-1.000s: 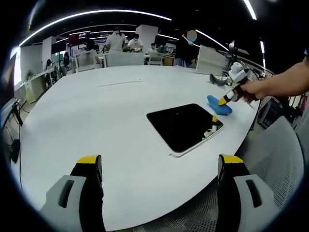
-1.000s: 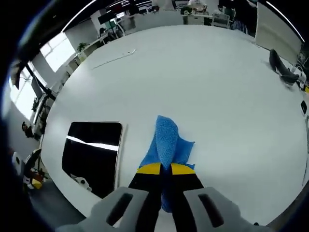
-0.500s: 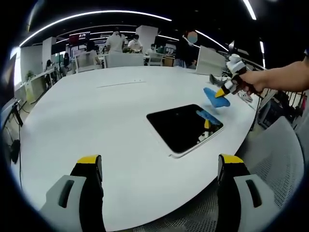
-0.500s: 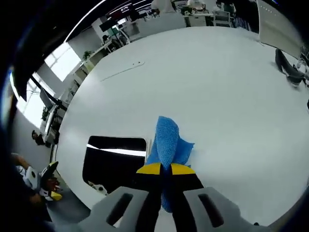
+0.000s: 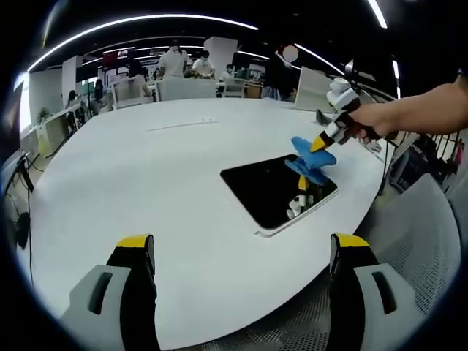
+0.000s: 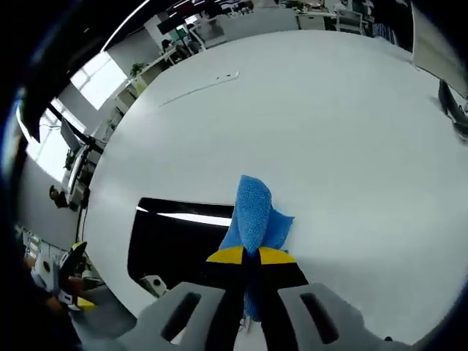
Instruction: Wipe the mirror surface with the cleaning cloth until all visible marks leave the cleaned area.
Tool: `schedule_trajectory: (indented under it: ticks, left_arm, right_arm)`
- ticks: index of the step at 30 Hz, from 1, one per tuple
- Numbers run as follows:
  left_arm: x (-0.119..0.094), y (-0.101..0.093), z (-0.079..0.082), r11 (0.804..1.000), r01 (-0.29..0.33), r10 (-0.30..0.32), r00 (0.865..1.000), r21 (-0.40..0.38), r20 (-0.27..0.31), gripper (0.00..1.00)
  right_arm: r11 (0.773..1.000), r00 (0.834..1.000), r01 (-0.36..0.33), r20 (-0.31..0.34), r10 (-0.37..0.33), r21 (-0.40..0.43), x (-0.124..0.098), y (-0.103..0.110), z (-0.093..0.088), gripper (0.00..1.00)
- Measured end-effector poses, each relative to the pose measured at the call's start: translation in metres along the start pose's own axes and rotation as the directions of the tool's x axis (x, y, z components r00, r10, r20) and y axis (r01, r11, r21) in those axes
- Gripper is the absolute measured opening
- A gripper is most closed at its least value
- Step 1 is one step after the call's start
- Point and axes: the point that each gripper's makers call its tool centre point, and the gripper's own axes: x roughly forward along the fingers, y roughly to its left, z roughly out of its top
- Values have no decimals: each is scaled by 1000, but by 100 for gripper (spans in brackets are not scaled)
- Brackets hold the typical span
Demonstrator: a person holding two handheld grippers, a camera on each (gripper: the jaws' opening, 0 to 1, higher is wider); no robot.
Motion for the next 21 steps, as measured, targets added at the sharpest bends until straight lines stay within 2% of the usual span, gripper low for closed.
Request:
schedule_trajectory:
  ticks: [7, 15, 21]
  left_arm:
    - [1, -1, -1, 1000, 5, -5, 1000, 4, -9, 99]
    - [1, -4, -2, 1000, 15, -15, 1000, 6, -16, 99]
    - [1, -4, -1, 1000, 19, -19, 1000, -3, -7, 99]
  right_arm:
    - [999, 999, 24, -44, -25, -21, 21, 5, -5, 0]
    - [1000, 999, 16, -47, -17, -20, 27, 18, 1, 0]
    - [998, 998, 44, -33, -45, -45, 25, 20, -1, 0]
